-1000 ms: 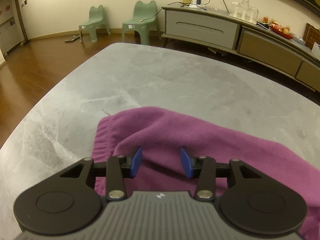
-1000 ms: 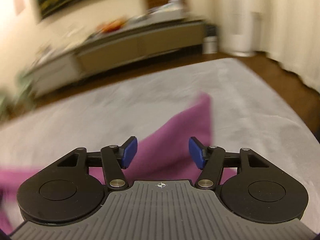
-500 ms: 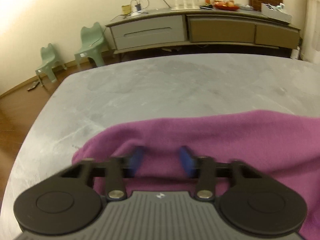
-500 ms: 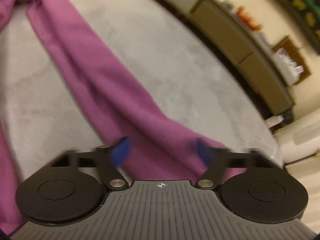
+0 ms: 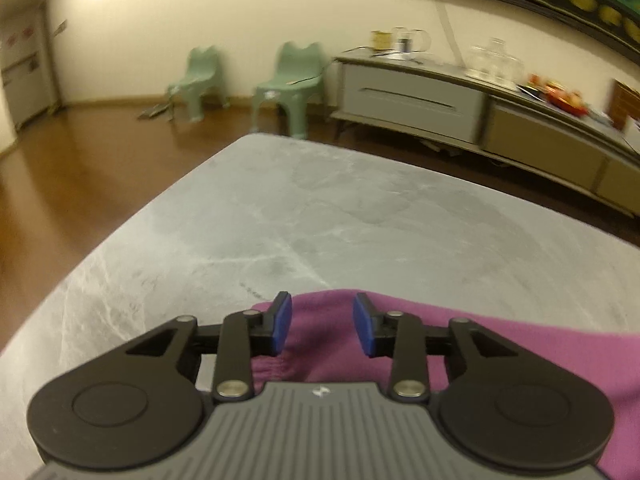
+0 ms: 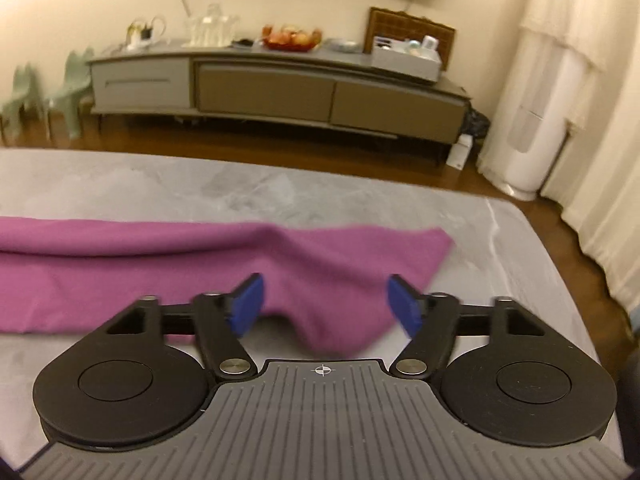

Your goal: Fold clothes

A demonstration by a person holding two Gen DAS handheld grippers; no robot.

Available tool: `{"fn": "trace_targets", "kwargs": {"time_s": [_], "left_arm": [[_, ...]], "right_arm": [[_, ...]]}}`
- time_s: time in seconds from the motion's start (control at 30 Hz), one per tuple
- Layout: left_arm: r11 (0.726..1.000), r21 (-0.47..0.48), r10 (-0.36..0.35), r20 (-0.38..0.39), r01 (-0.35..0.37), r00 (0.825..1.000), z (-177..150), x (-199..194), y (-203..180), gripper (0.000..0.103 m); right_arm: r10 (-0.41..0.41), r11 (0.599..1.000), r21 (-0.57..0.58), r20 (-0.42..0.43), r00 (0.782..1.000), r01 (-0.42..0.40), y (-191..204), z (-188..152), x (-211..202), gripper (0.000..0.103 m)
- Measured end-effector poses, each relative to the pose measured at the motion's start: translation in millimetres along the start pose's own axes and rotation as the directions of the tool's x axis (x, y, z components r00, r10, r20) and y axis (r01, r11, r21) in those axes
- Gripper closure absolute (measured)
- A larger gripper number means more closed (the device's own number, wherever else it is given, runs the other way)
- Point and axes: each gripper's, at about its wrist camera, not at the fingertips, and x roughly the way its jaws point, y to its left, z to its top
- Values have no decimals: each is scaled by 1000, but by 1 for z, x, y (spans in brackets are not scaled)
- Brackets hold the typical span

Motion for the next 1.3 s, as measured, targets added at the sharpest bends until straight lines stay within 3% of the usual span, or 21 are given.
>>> {"fn": "trace_targets", "kwargs": {"time_s": [0.1, 0.17, 0.23, 0.27, 0.33, 0.4, 0.47, 0.53, 0.63, 0.7, 0.83, 0.9, 0.97, 1.03, 1.1, 1.2, 1.3], "left_arm": [[972, 195, -139, 12, 134, 990, -8, -15, -28, 68], [915, 343, -224, -4, 212, 975, -17, -22, -53, 65], [859, 457, -247, -29, 233, 968, -29, -22, -78, 62], [845, 482, -240, -41, 229, 970, -32, -17, -87, 62], [849, 492, -196, -50, 195, 979, -36, -2, -101, 62], [891, 422, -167, -39, 168, 985, -30, 12, -102, 59], [947, 295, -120, -55, 131, 991, -18, 26, -95, 57], [987, 157, -32, -74, 44, 997, -7, 37, -80, 53], [997, 32, 75, -101, -72, 992, 1, 44, -58, 53], [992, -11, 120, -112, -122, 986, 5, 43, -44, 55], [998, 16, 69, -81, -68, 994, 7, 20, -34, 57], [998, 36, 47, -51, -45, 998, 5, 3, -26, 55], [998, 13, 64, -34, -64, 997, 4, -10, -13, 55], [996, -35, 82, -40, -83, 996, 4, -16, 4, 55], [992, -71, 103, -55, -107, 993, 3, -24, 21, 55], [998, -38, 42, -61, -45, 997, 3, -31, 34, 59], [992, 100, -68, -77, 76, 995, 0, -39, 18, 58]], "right_arm": [[-10, 1000, 19, -35, 999, 11, -3, -9, -2, 24], [-28, 999, 35, -71, 997, 31, -3, -8, 9, 20], [-8, 997, 70, -119, 993, 16, -2, -4, 29, 19], [-1, 997, 76, -125, 992, 11, -2, -3, 34, 19], [-16, 998, 57, -96, 995, 22, 2, 0, 46, 20], [-13, 999, 42, -58, 998, 15, 6, 2, 56, 26], [24, 1000, 9, -76, 997, -23, 10, 2, 69, 54], [76, 996, -36, -94, 993, -79, 12, 1, 68, 62], [152, 972, -155, -167, 974, -178, 16, -1, 55, 81], [146, 940, -274, -224, 964, -206, 21, -9, 38, 82], [159, 858, -409, -363, 918, -311, 17, -24, 1, 83], [175, 858, -417, -313, 933, -301, 13, -19, -17, 70], [227, 895, -338, -218, 949, -292, 12, -4, -25, 53], [274, 914, -271, -134, 952, -301, 16, 11, -27, 53], [316, 899, -280, -116, 942, -336, 43, 23, -19, 53], [378, 842, -355, -147, 914, -406, 107, 34, 1, 51], [411, 770, -430, -229, 883, -470, 173, 39, 26, 51]]}}
